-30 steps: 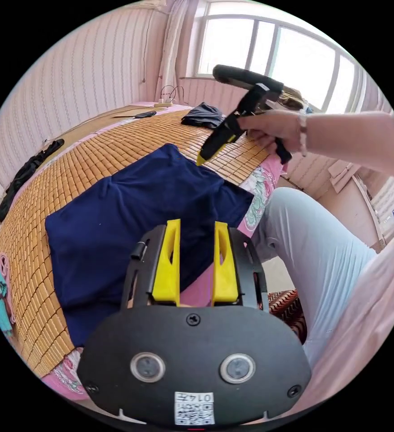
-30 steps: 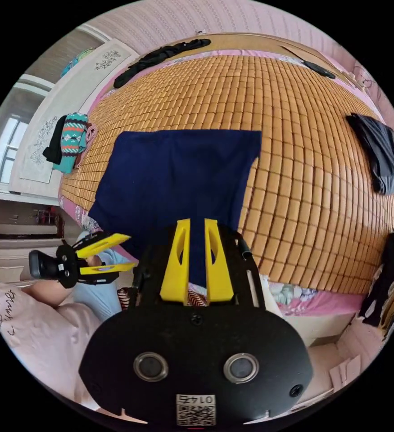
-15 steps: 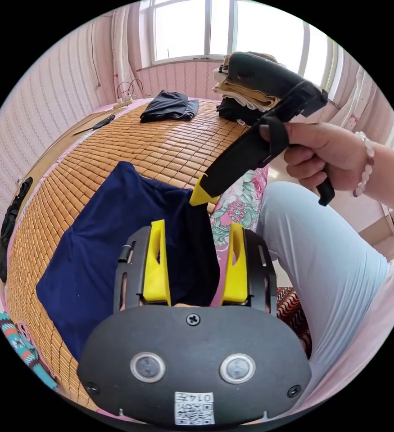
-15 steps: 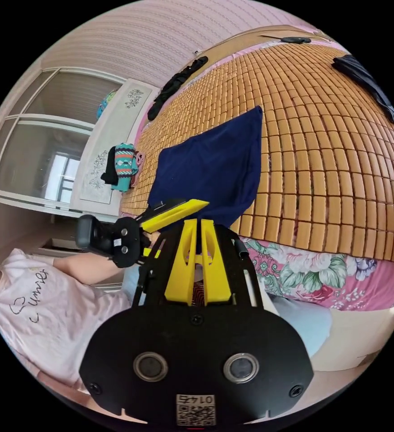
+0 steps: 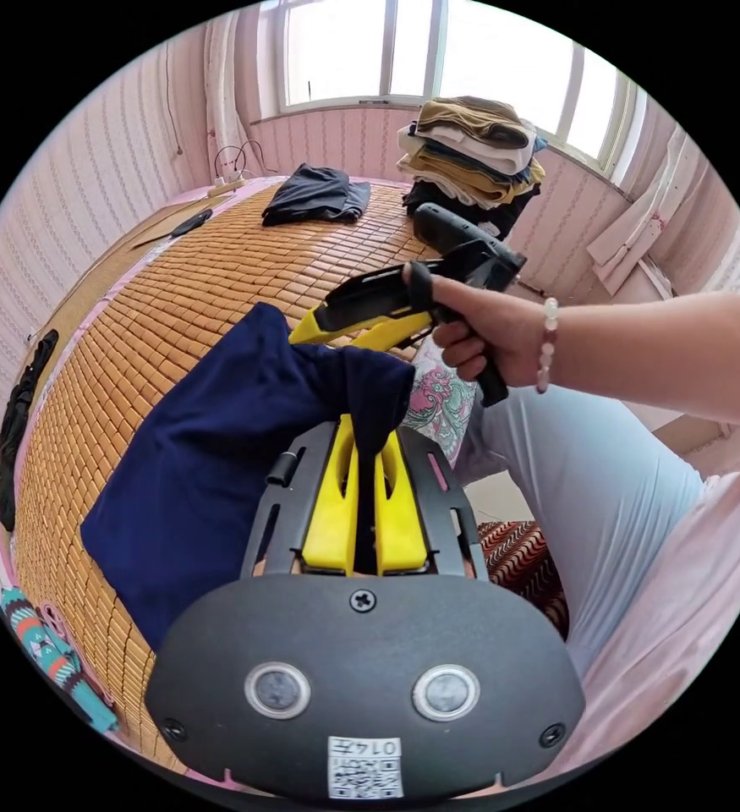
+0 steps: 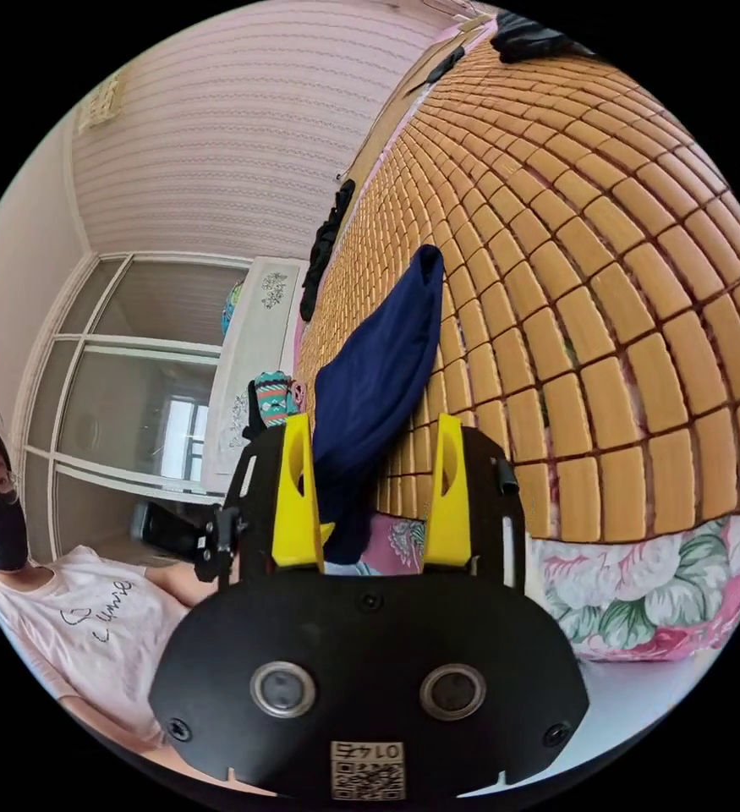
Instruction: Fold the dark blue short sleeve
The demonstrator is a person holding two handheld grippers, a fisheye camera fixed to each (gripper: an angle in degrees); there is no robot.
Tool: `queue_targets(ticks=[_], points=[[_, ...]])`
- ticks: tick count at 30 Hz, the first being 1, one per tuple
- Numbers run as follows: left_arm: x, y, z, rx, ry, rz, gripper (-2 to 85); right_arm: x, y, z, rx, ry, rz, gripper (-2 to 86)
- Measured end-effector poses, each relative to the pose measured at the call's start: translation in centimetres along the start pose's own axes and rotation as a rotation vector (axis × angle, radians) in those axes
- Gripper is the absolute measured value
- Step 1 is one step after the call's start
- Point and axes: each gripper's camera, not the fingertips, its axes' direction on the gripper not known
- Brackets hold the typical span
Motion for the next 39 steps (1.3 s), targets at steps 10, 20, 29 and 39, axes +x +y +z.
queue_targets(ticks=[10,20,29,39], points=[[-0.1,3.3,-3.7,0.120,0.066,-0.032,-0.8,-2.2,0.6,-4.4,0.139,0.044,0.006,3.1],[0.5,5.5,-3.2,0.284,0.218,-0.150,-0.9,-10.3,1.5,-10.5,0.083,0.362,-0.148,2.4],[-14.7,16.5,-4.7,0.277,0.059,-0.640,0.2,-16.6,-6.1,5.4,-0.147,0.460,-0.217,6.4],[-23.9,28.2,-0.5,0.111,0.087,-0.977,5.2,-21.4,-8.9,7.6,-0.247,0.628,-0.428,7.8]])
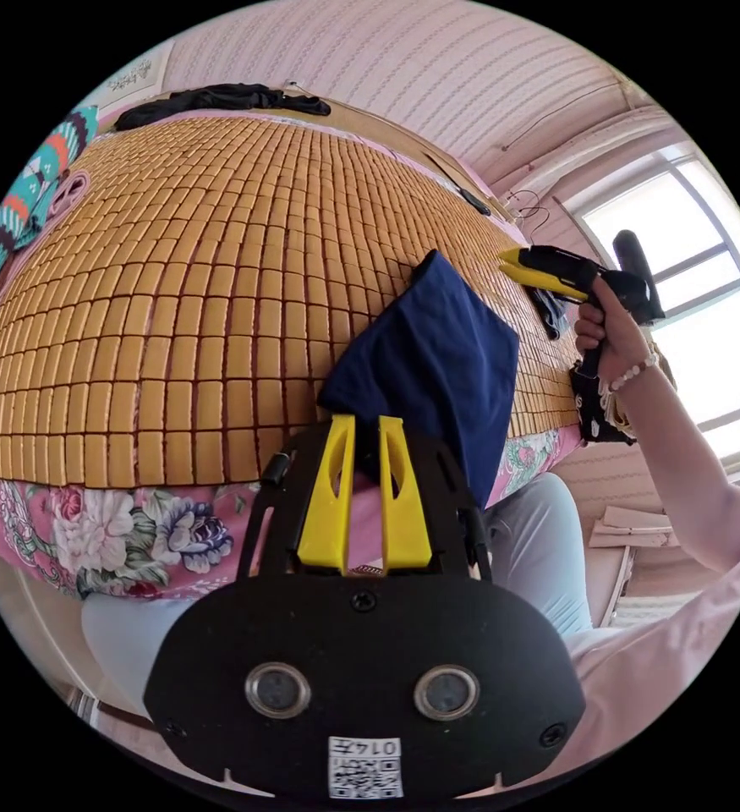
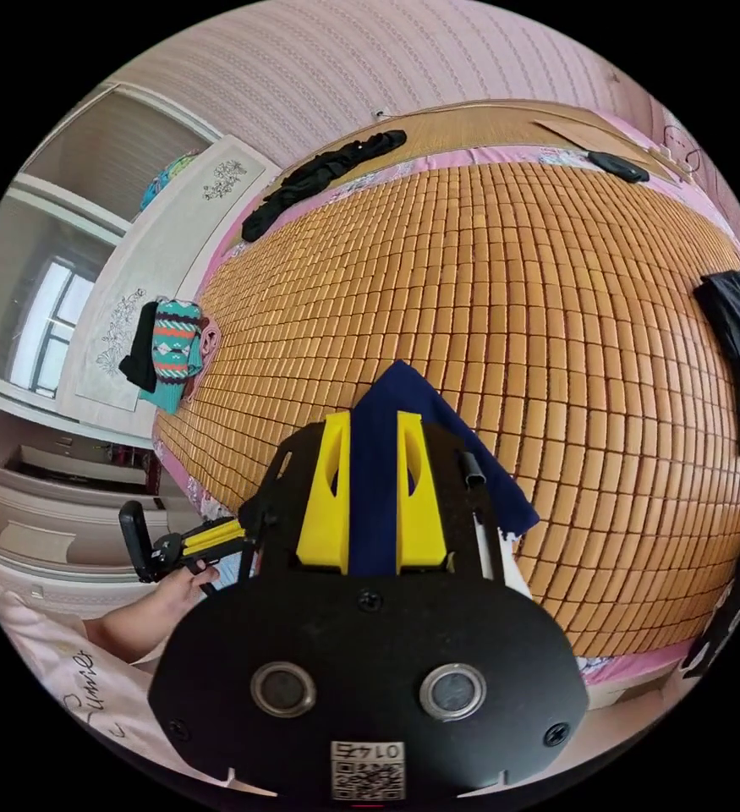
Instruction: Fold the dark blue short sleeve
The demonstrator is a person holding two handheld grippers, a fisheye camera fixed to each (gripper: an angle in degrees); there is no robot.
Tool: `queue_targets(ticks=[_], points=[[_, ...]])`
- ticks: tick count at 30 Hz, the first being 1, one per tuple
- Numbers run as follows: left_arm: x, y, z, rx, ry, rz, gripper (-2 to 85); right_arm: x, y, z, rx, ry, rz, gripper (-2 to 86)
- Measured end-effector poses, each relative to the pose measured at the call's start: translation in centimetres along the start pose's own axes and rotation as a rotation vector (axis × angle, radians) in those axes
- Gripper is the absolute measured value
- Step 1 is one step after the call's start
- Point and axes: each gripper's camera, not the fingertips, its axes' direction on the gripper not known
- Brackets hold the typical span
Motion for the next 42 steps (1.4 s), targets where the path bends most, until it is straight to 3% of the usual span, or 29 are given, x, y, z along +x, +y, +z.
queue_targets(ticks=[4,11,16,21,25,36,42], points=[[-2.1,1.0,-0.7,0.027,0.000,-0.040,6.2,-0.5,-1.3,0.6,-0.088,0.118,-0.074,8.3],[-2.5,0.9,0.9,0.021,0.033,-0.052,11.2,-1.5,-3.0,5.2,-0.284,0.188,-0.161,17.3],[-2.3,-0.6,2.8,-0.006,-0.020,-0.090,7.3,-2.9,-0.4,4.1,-0.202,0.274,-0.195,12.1],[-1.1,-1.6,2.9,-0.012,-0.107,0.056,1.5,-3.4,2.7,1.1,-0.197,0.192,-0.249,4.4],[-0.6,-1.5,1.5,0.037,-0.086,0.083,-0.6,-3.7,6.1,-4.5,-0.028,0.082,-0.245,3.2],[7.9,-0.1,-10.0,0.322,-0.018,0.463,-0.9,-1.5,22.2,-21.7,0.467,-0.104,-0.085,2.6],[15.3,-6.8,-8.1,0.336,0.148,0.600,-0.9,2.5,24.4,-30.1,0.536,0.009,-0.005,3.0]])
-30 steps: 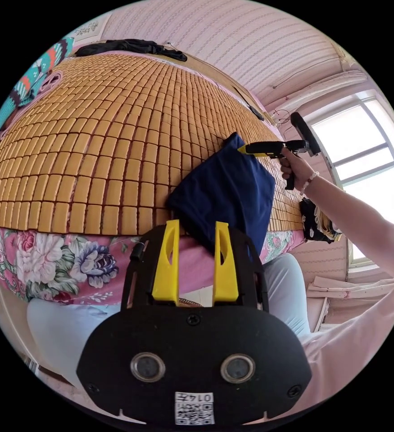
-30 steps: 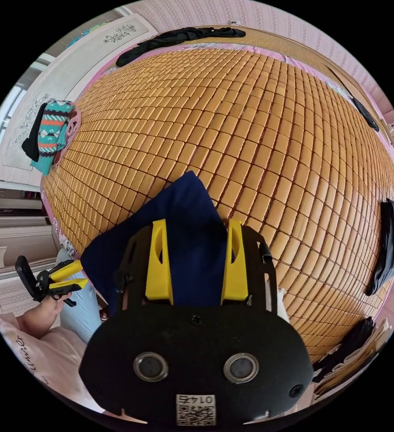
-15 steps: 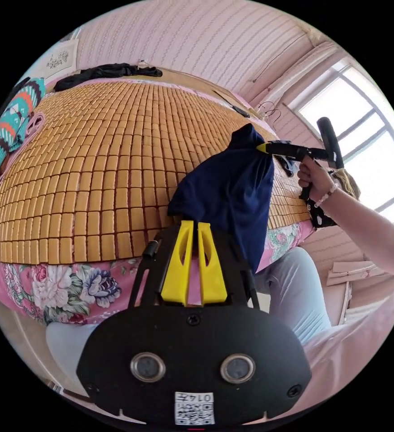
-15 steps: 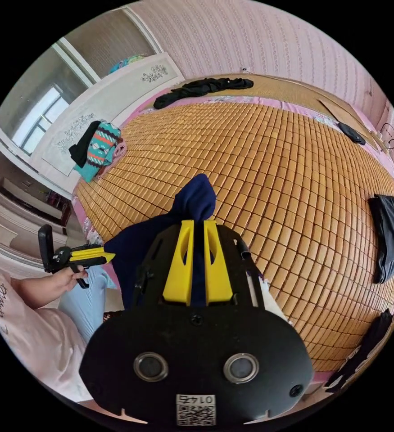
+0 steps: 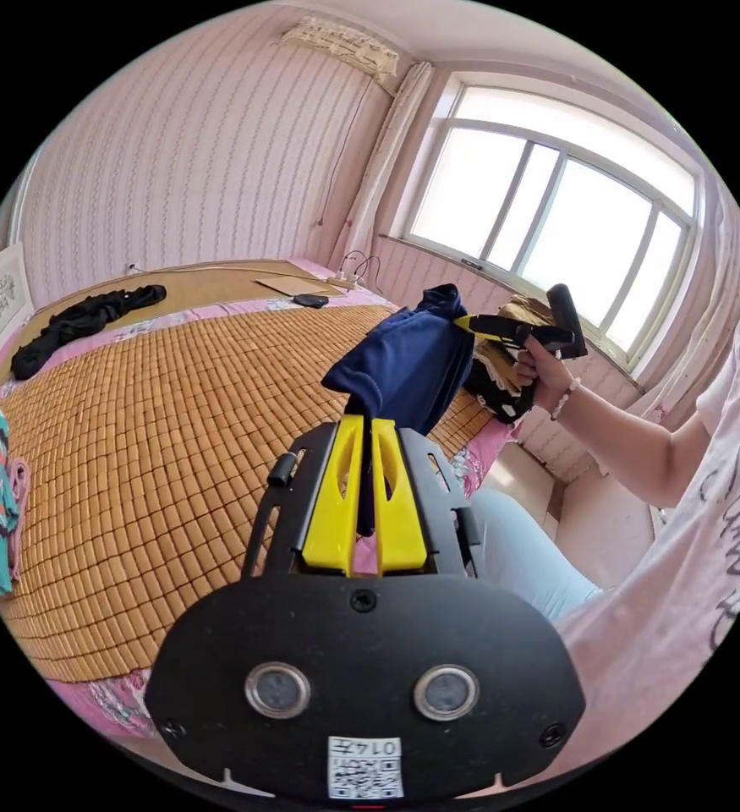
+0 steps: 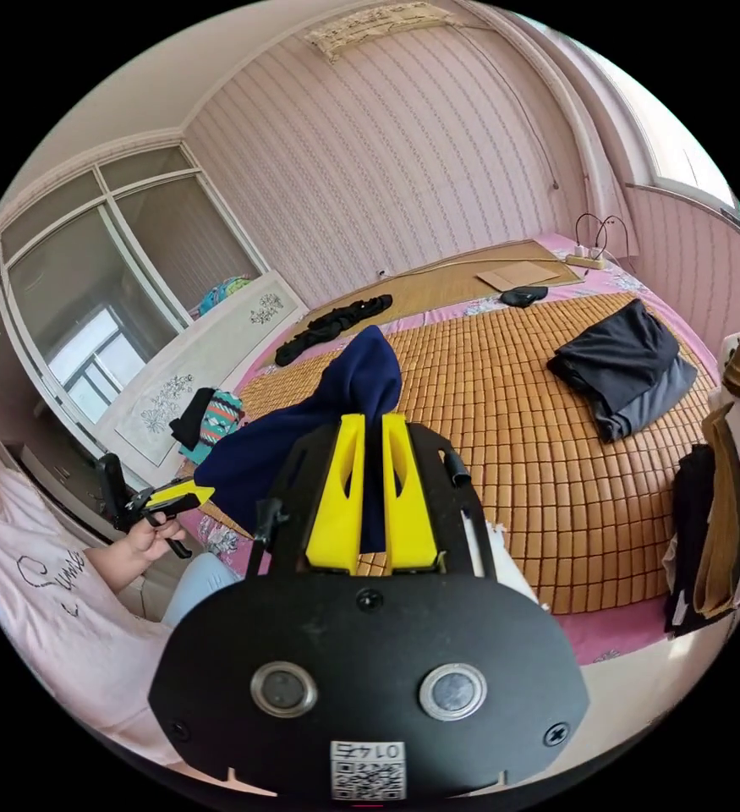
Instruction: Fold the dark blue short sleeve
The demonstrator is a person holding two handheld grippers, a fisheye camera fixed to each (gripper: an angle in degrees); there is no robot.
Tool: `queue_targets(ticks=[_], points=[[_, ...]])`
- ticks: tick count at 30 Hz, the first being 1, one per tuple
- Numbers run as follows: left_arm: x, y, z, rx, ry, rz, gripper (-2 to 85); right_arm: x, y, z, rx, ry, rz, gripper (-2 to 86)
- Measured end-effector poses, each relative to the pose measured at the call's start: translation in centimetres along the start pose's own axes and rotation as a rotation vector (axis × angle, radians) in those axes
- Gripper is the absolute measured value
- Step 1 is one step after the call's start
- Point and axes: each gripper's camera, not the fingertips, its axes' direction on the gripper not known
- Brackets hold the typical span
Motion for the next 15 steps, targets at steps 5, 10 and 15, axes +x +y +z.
queue_targets(ticks=[5,10,15], points=[[0.9,-11.9,11.3,0.124,0.265,-0.016,0.1,5.6,-10.8,-5.3,-0.101,0.299,-0.044,4.4],[-0.9,-22.8,25.4,0.041,0.175,-0.142,5.8,16.4,-22.3,-3.8,-0.246,0.497,0.234,11.5],[-5.1,-20.4,26.2,-0.101,0.074,-0.148,6.6,15.7,-20.5,-3.7,-0.187,0.508,0.267,15.0]])
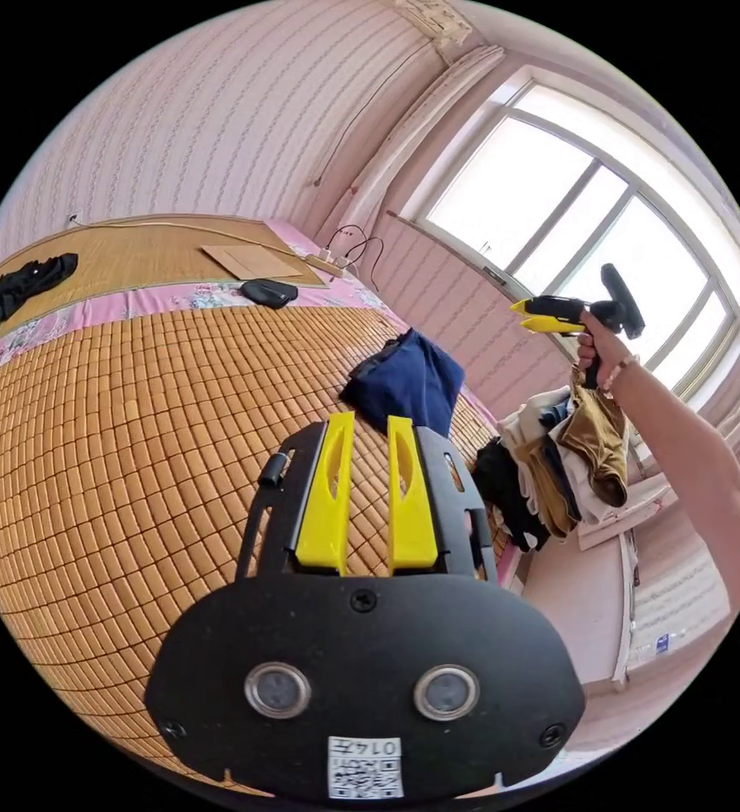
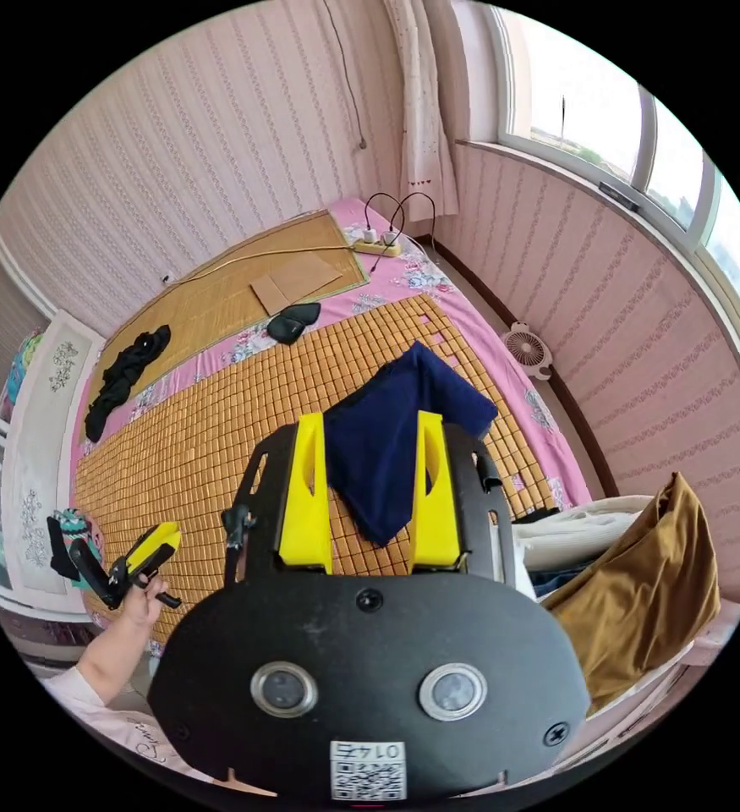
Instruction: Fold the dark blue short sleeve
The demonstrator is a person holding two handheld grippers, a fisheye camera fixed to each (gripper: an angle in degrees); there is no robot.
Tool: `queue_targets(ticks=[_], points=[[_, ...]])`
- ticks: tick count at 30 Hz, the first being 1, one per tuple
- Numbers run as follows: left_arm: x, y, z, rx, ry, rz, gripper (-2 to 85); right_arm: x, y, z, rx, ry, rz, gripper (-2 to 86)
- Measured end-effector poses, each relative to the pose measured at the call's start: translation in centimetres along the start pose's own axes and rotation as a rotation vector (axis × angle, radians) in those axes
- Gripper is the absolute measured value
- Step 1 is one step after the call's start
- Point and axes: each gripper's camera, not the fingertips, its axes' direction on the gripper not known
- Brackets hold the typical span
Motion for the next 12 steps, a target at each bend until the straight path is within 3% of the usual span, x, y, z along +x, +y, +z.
queue_targets(ticks=[7,12], points=[[-0.7,12.5,-10.1,-0.101,-0.128,0.092,5.9,-7.8,17.5,-3.7,0.078,-0.154,-0.251,14.0],[4.1,20.2,-21.4,-0.156,-0.436,0.218,6.2,-15.2,32.0,-4.0,-0.093,-0.250,-0.292,13.6]])
